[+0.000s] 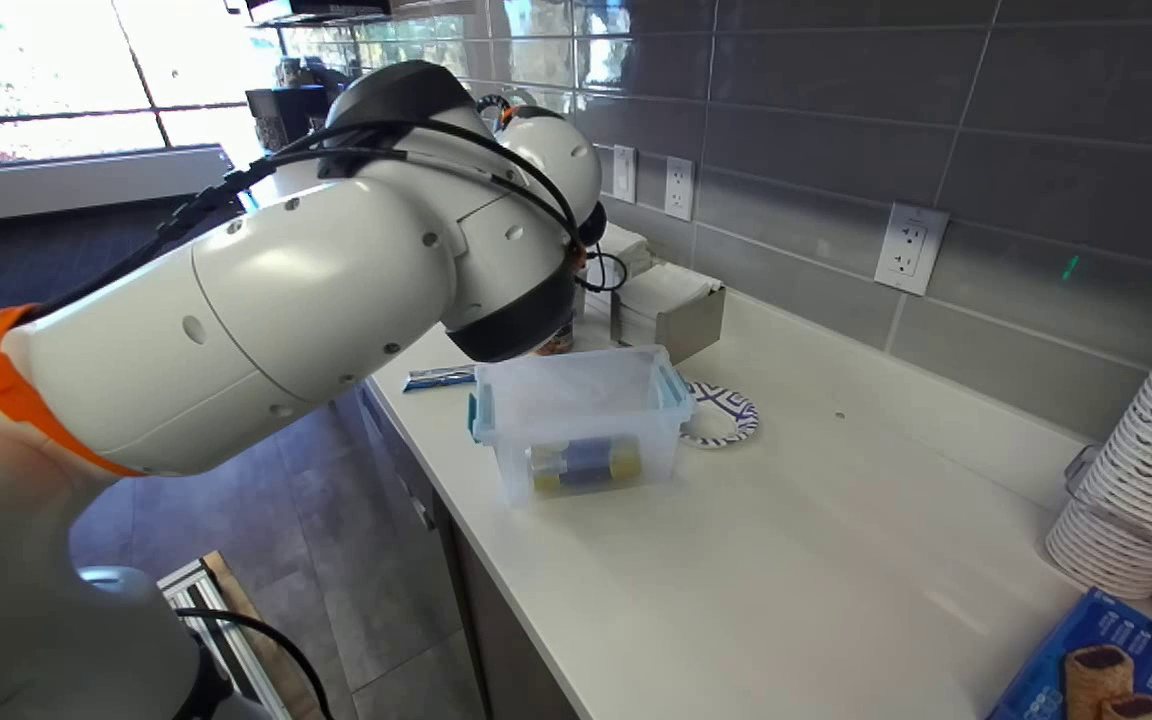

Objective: Pour the contents in the plate into the cup

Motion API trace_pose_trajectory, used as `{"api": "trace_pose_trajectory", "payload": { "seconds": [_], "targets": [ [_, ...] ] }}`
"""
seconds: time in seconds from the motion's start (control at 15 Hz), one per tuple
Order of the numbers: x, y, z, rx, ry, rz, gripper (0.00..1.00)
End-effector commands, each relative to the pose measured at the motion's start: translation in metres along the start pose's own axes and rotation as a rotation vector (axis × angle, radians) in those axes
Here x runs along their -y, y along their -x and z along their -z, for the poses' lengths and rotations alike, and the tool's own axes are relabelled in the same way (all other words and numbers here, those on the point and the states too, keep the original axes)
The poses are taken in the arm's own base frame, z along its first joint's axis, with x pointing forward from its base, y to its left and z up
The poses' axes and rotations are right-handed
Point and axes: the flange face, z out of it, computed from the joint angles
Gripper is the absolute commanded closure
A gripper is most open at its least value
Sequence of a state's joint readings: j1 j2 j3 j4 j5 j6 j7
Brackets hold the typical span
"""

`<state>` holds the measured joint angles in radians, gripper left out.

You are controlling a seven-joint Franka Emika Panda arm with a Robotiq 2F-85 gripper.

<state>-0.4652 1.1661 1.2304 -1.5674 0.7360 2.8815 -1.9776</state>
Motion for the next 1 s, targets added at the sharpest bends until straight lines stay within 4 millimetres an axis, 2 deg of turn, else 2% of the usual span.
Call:
{"api": "trace_pose_trajectory", "payload": {
  "seconds": [0.0,0.93],
  "targets": [
    [0.000,0.008,0.001,-0.032,0.004,0.033,0.99],
    [-0.014,0.018,-0.006,-0.100,0.081,0.084,0.99]
  ]
}}
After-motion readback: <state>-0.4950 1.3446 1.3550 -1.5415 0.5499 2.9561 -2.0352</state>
